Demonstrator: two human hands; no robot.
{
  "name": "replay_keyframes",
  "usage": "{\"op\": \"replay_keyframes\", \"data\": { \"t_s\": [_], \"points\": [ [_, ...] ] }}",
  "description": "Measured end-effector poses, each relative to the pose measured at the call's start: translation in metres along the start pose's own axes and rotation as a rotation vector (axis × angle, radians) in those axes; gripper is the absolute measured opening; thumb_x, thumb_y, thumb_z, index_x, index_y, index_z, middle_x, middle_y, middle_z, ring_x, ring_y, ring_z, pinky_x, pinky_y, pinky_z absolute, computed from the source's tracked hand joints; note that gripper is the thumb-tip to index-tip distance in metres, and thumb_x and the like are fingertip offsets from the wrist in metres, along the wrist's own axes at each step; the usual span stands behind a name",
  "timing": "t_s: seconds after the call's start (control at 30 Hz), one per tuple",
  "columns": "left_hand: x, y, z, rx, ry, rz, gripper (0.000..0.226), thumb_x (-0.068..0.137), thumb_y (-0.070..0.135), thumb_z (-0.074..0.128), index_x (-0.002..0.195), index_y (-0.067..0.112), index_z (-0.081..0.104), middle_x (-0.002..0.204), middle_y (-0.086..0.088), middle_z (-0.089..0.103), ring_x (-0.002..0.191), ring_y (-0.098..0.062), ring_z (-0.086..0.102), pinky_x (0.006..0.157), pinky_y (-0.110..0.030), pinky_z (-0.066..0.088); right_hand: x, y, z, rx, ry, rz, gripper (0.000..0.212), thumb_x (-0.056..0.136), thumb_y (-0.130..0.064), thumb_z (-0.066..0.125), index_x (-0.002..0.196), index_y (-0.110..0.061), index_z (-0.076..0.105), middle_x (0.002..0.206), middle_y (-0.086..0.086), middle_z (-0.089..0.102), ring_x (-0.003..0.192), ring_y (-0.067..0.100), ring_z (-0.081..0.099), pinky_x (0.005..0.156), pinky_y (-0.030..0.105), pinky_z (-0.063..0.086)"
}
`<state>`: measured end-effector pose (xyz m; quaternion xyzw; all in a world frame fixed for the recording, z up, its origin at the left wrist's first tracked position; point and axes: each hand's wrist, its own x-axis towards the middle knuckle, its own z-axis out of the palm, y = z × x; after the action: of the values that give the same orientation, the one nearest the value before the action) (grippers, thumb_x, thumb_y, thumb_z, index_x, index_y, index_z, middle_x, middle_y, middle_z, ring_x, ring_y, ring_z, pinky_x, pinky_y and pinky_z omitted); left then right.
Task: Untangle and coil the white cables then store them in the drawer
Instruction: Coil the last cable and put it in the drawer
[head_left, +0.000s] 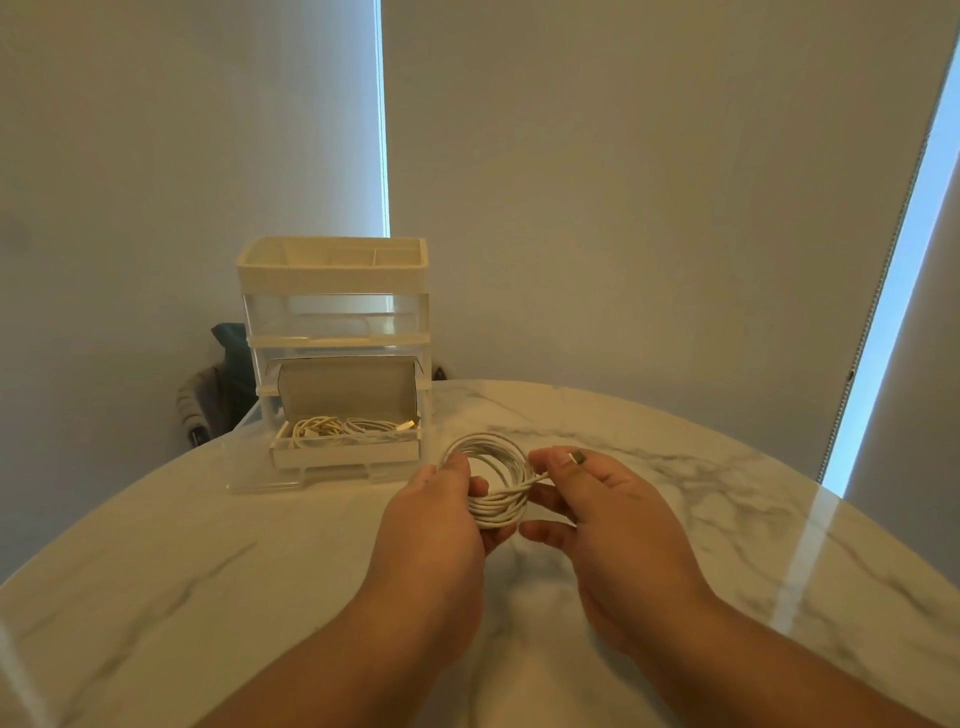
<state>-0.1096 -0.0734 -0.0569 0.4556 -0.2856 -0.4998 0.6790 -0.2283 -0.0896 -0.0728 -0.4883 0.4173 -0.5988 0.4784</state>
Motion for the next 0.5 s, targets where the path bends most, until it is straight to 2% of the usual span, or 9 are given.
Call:
{"op": "replay_keyframes", "data": {
  "t_s": [0.07,0.17,0.23,0.3,0.37,0.43,0.5],
  "points": [
    [-0.0011,-0.0002,-0.0003,0.024,-0.025,0.012,0.026,0.1,0.02,0.052,0.086,0.002,0.065,0.066,-0.009,0.067,0.065,-0.023,0.066,0.079,-0.044,0.057,0.0013,-0.0003,0.0002,0.041,-0.018,0.061,0.027,0.101,-0.026,0.054,0.091,-0.01,0.072,0.089,0.011,0.076,0.086,0.026,0.073,0.067,0.035,0.056],
    [-0.0038,-0.0012,-0.0007,0.067,-0.078,0.011,0.028,0.101,0.02,0.05,0.094,-0.001,0.068,0.087,-0.018,0.073,0.072,-0.017,0.072,0.07,-0.03,0.058,0.0025,0.0002,0.0013,0.042,-0.028,0.126,0.034,0.103,-0.033,0.051,0.085,-0.008,0.067,0.08,0.012,0.072,0.083,0.029,0.07,0.066,0.038,0.055],
    [-0.0049,-0.0037,-0.0009,0.097,-0.117,0.022,0.03,0.101,0.026,0.05,0.096,0.004,0.069,0.094,-0.016,0.074,0.086,-0.024,0.072,0.079,-0.037,0.057,0.0008,0.0019,0.001,-0.065,-0.07,0.095,0.033,0.102,-0.04,0.05,0.089,-0.013,0.065,0.079,0.002,0.074,0.085,0.028,0.07,0.07,0.041,0.055],
    [-0.0044,-0.0057,-0.0026,0.22,-0.14,0.048,0.029,0.101,0.032,0.049,0.096,0.012,0.07,0.093,-0.009,0.075,0.09,-0.024,0.069,0.077,-0.039,0.051,-0.0009,0.0026,0.0003,-0.187,-0.142,0.02,0.026,0.098,-0.044,0.057,0.095,-0.018,0.06,0.088,0.002,0.077,0.092,0.029,0.071,0.084,0.05,0.057],
    [-0.0035,-0.0048,-0.0048,0.228,-0.214,0.012,0.028,0.1,0.031,0.05,0.098,0.011,0.07,0.095,-0.012,0.073,0.087,-0.025,0.068,0.068,-0.036,0.049,-0.0041,-0.0021,-0.0002,-0.226,-0.158,-0.015,0.026,0.087,-0.042,0.07,0.091,-0.021,0.055,0.093,0.012,0.075,0.096,0.034,0.07,0.092,0.059,0.053],
    [-0.002,-0.0036,-0.0068,0.235,-0.297,-0.014,0.028,0.1,0.03,0.05,0.099,0.01,0.07,0.096,-0.015,0.072,0.086,-0.024,0.066,0.067,-0.036,0.048,-0.0026,-0.0049,-0.0007,-0.172,-0.136,0.006,0.026,0.077,-0.038,0.074,0.084,-0.024,0.053,0.097,0.021,0.071,0.099,0.04,0.068,0.094,0.064,0.049],
    [0.0003,-0.0041,-0.0098,0.362,-0.337,0.051,0.03,0.101,0.033,0.049,0.098,0.011,0.069,0.094,-0.012,0.072,0.082,-0.02,0.062,0.066,-0.037,0.047,-0.0001,-0.0042,-0.0006,-0.075,-0.134,0.031,0.013,0.087,-0.023,0.068,0.084,-0.023,0.055,0.095,0.022,0.071,0.096,0.04,0.069,0.095,0.065,0.048]
  ]
}}
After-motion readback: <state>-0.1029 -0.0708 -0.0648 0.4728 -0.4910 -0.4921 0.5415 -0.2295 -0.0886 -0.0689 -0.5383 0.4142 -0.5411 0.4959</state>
